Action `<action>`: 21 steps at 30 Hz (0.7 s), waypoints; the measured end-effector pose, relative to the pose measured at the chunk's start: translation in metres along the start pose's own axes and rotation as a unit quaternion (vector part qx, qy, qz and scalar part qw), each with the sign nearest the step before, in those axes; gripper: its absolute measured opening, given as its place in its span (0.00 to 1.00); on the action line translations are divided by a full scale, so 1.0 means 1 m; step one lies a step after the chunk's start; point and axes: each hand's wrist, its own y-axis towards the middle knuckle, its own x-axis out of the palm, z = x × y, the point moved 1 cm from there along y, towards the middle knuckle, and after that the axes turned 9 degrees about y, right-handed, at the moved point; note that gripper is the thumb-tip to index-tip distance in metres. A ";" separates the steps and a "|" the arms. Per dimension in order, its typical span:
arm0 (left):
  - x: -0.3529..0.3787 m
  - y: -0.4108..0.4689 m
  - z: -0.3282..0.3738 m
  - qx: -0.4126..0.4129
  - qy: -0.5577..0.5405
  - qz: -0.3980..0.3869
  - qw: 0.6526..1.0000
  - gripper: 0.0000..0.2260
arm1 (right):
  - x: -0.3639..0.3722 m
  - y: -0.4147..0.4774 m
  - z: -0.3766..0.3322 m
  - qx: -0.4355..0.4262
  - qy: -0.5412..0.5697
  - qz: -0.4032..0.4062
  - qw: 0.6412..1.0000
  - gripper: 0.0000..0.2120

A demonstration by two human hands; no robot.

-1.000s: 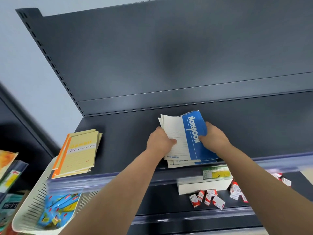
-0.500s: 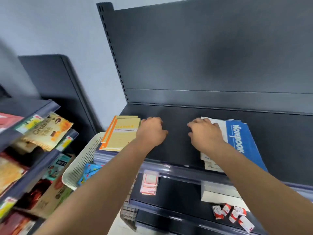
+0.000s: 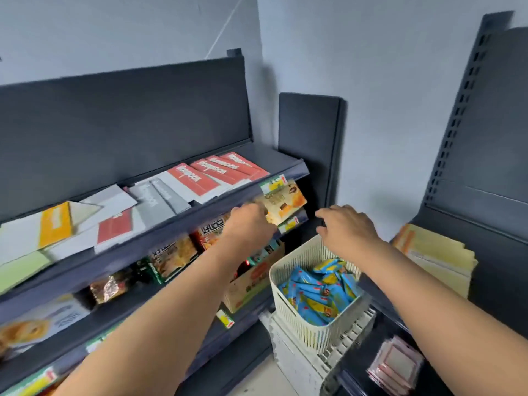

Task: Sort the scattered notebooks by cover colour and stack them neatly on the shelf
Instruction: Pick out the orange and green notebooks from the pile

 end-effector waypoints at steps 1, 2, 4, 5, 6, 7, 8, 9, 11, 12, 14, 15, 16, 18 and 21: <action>-0.005 0.003 -0.025 -0.018 -0.004 0.004 1.000 0.16 | 0.007 0.014 -0.021 -0.019 0.003 0.002 1.000 0.15; -0.010 0.004 -0.046 -0.033 -0.010 0.010 0.999 0.15 | 0.012 0.025 -0.038 -0.033 0.003 0.004 0.999 0.14; -0.019 0.004 -0.091 -0.071 -0.018 0.023 0.997 0.13 | 0.027 0.048 -0.078 -0.062 0.002 0.000 0.998 0.15; -0.023 0.003 -0.111 -0.088 -0.016 0.027 0.996 0.13 | 0.034 0.059 -0.097 -0.077 0.004 -0.004 0.997 0.15; -0.026 0.001 -0.131 -0.103 -0.008 0.030 0.994 0.13 | 0.042 0.069 -0.115 -0.092 0.008 -0.008 0.996 0.16; -0.028 -0.001 -0.147 -0.117 -0.002 0.030 0.993 0.15 | 0.049 0.076 -0.128 -0.103 0.014 -0.013 0.994 0.17; -0.031 -0.002 -0.166 -0.136 0.003 0.031 0.990 0.17 | 0.056 0.084 -0.145 -0.118 0.021 -0.017 0.993 0.17; -0.033 -0.002 -0.183 -0.152 0.004 0.030 0.988 0.19 | 0.063 0.091 -0.158 -0.132 0.029 -0.021 0.991 0.18; -0.035 0.000 -0.213 -0.178 0.000 0.034 0.983 0.21 | 0.074 0.104 -0.182 -0.158 0.046 -0.034 0.986 0.20; -0.035 0.001 -0.225 -0.191 -0.004 0.037 0.981 0.21 | 0.078 0.110 -0.191 -0.168 0.050 -0.040 0.984 0.20; -0.035 0.002 -0.240 -0.215 -0.013 0.050 0.975 0.20 | 0.085 0.118 -0.201 -0.179 0.053 -0.045 0.981 0.19; -0.035 0.004 -0.248 -0.229 -0.019 0.057 0.972 0.19 | 0.088 0.125 -0.206 -0.186 0.054 -0.047 0.980 0.18; -0.034 0.007 -0.254 -0.240 -0.024 0.062 0.968 0.19 | 0.091 0.132 -0.210 -0.191 0.058 -0.043 0.979 0.18; -0.031 0.011 -0.262 -0.255 -0.025 0.064 0.965 0.19 | 0.092 0.144 -0.216 -0.202 0.067 -0.020 0.977 0.16; -0.027 0.021 -0.269 -0.272 -0.015 0.060 0.960 0.18 | 0.089 0.166 -0.227 -0.233 0.087 0.018 0.969 0.14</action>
